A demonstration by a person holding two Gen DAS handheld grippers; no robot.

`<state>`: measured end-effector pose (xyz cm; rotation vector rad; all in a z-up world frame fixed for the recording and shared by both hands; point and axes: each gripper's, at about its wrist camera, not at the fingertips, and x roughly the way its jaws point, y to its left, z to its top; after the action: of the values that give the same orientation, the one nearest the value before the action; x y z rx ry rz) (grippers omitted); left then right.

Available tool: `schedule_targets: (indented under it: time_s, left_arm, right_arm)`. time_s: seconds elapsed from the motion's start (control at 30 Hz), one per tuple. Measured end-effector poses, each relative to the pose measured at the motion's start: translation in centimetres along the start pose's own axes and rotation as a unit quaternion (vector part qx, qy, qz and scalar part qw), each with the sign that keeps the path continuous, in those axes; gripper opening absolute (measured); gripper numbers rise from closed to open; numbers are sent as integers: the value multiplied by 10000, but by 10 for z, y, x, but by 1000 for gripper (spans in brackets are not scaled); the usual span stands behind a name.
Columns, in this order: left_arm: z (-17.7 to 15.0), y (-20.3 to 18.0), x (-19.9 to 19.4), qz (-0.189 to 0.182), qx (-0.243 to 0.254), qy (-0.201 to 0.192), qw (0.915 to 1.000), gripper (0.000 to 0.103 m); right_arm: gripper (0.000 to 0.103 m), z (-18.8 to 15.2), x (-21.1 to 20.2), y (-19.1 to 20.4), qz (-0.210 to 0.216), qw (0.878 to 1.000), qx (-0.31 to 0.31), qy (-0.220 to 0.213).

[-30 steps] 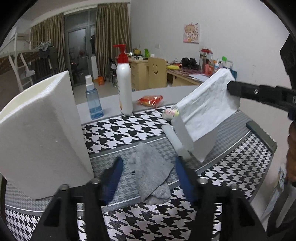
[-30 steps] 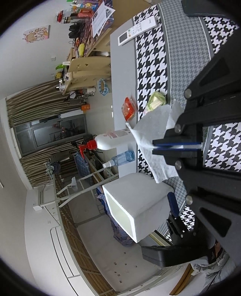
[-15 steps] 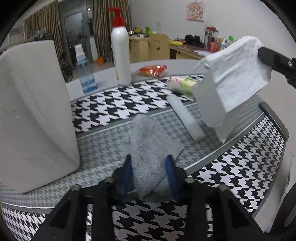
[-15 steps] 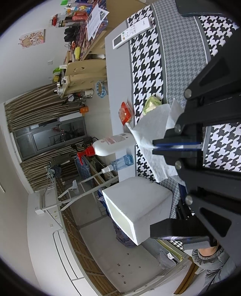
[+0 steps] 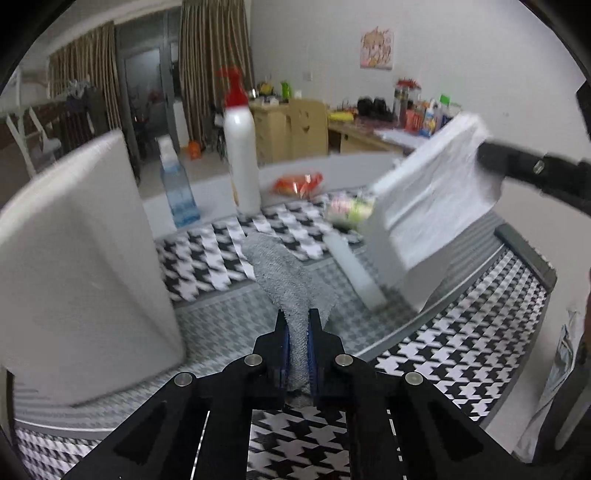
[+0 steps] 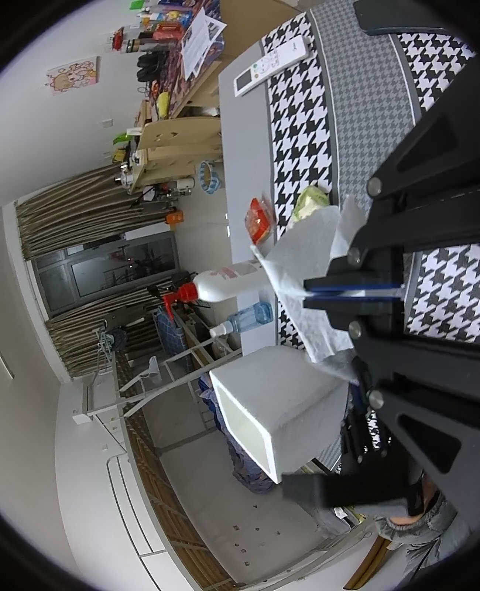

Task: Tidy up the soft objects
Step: 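Lift the grey sock with the left tool while the right tool lifts the tissue, then carry the sock and tissue over the white foam box with both tools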

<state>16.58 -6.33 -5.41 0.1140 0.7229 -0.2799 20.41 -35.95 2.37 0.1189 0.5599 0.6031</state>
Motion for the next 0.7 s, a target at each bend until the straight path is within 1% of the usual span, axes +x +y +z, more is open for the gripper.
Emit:
schedule_targets:
  time_s: [0.2,0.33,0.7]
  left_arm:
    - [9,10,-39,-67,150,-479,9987,9]
    - [13,20,-55,-83,209,-719,9972,9]
    - [20,41,-97,-91,244,-1217,9922,9]
  right_arm:
    - [4,5,-1,20,-34,9999,-20,-158]
    - [4,8,-2,33,-107,9996,-12,-246]
    - [4,19,-8,66,-200,9985,-103,-495]
